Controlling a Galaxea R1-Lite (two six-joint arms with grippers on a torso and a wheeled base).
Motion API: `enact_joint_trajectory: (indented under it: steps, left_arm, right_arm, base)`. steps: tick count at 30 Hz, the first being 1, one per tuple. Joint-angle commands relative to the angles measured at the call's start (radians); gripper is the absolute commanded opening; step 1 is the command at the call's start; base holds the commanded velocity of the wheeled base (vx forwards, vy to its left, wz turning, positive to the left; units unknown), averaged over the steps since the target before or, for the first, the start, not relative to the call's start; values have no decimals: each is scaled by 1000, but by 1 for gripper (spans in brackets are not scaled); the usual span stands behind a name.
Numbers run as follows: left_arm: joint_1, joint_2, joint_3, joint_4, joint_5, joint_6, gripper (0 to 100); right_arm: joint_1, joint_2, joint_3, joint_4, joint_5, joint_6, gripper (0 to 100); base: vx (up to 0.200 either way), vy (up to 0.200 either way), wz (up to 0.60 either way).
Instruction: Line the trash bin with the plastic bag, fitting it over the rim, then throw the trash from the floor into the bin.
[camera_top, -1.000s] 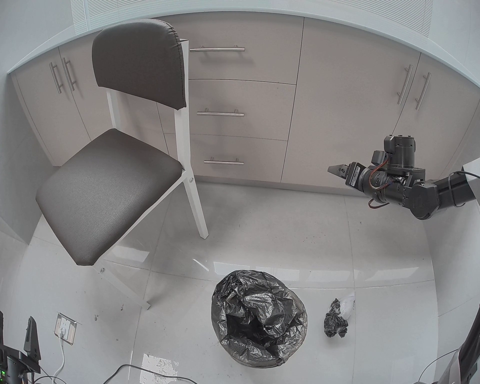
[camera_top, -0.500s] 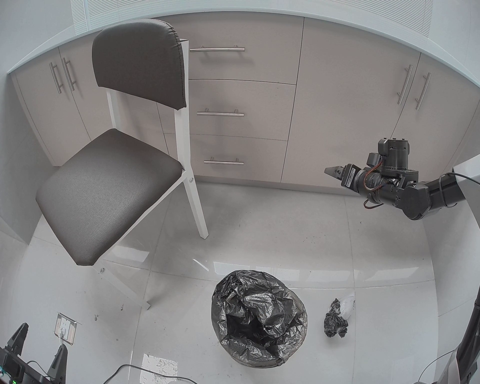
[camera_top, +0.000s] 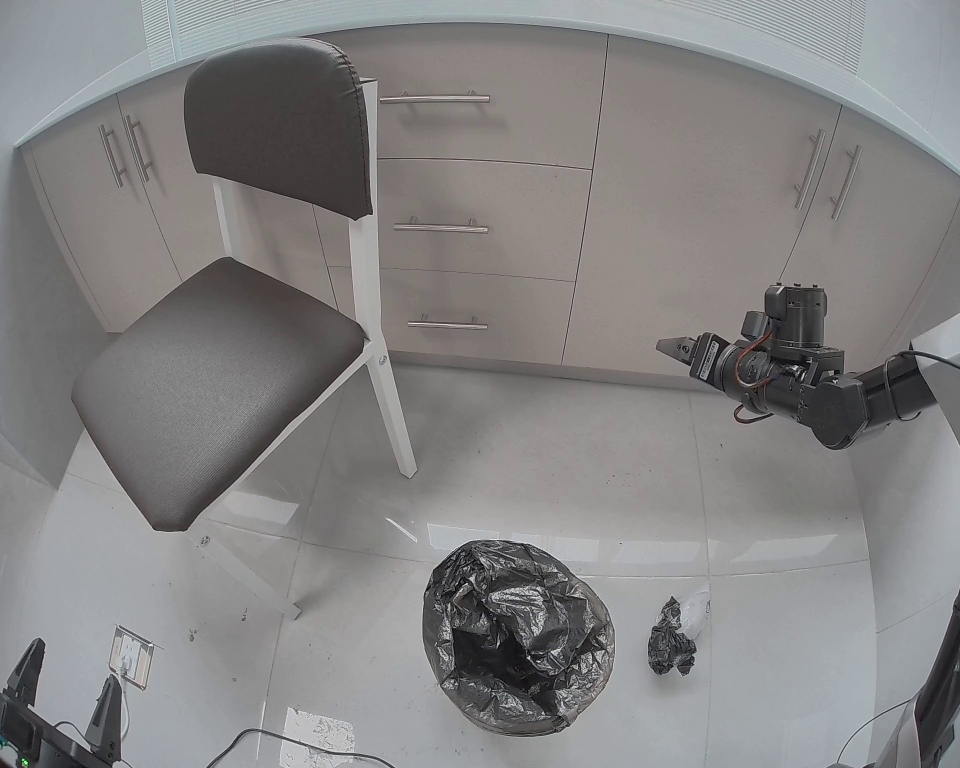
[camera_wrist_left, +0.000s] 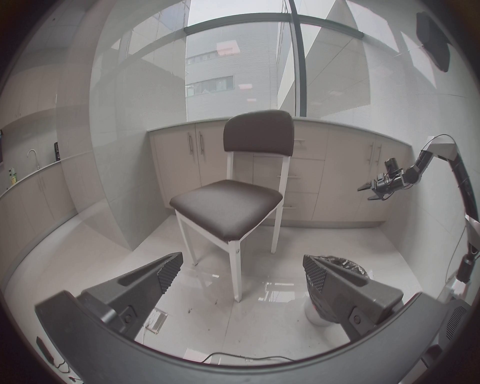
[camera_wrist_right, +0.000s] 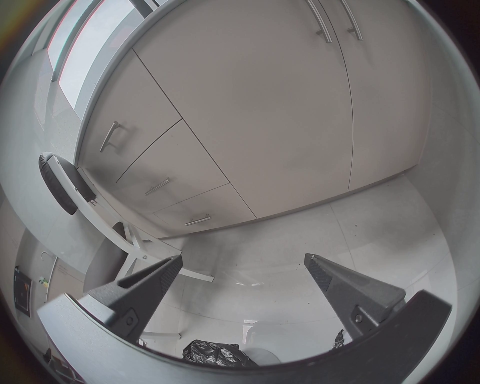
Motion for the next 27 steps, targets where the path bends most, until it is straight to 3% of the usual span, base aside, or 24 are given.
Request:
enact_joint_trajectory:
  steps: [1, 11, 17, 21, 27]
  left_arm:
    - [-19, 3, 24, -11, -4, 1, 100]
    - [-22, 9, 22, -9, -7, -14, 100]
    - [-19, 6, 22, -9, -6, -21, 100]
    - [-19, 6, 21, -9, -6, -22, 100]
    - [-17, 4, 22, -9, -6, -22, 100]
  right_arm:
    - [-10, -13, -4, -1, 0, -1, 100]
    - [-64, 142, -158, 1, -13, 8, 100]
    - [-87, 314, -313, 18, -82, -6, 100]
    - [-88, 360, -339, 21, -89, -24, 100]
    - [-90, 461, -469, 114, -92, -47, 100]
  base:
    - [0, 0, 0]
    - [0, 0, 0]
    - [0, 0, 0]
    - [0, 0, 0]
    - [0, 0, 0]
